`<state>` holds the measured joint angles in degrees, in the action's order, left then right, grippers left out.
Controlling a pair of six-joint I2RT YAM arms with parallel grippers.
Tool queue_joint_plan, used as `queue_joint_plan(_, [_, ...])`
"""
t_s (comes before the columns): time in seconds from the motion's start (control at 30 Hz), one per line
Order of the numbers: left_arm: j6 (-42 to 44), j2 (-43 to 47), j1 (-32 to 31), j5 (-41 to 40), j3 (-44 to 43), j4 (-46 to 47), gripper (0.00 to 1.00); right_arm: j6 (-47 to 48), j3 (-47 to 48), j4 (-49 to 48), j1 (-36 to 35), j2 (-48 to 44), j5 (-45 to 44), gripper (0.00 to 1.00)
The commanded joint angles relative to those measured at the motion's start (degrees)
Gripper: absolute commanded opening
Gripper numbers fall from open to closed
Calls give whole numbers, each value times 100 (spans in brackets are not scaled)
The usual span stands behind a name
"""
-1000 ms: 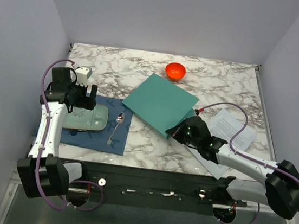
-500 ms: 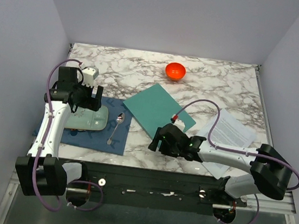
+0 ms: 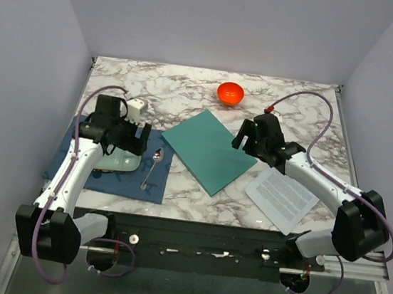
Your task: Put the files into the folder
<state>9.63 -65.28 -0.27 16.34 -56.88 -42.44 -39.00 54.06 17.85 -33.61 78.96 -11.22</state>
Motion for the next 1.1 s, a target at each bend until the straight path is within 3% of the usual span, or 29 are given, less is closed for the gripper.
queue_joint_plan(0.0, [-400, 103, -1122, -384, 362, 253, 99, 482, 315, -53, 556, 820, 199, 87])
queue_joint_plan(0.2, [-585, -731, -2273, -1264, 258, 798, 99, 315, 561, -352, 926, 1499, 296, 80])
queue_joint_plan(0.37, [-374, -1803, -2556, -1755, -138, 1158, 99, 227, 684, -519, 1119, 1842, 243, 73])
queue_joint_plan(0.67, [-347, -3052, -2513, -2012, -1096, 1510, 99, 218, 1273, -607, 1339, 2527, 516, 66])
queue_joint_plan(1.07, [-945, -3879, -1872, -687, -1756, 922, 98, 244, 1388, -774, 1348, 3081, 665, 58])
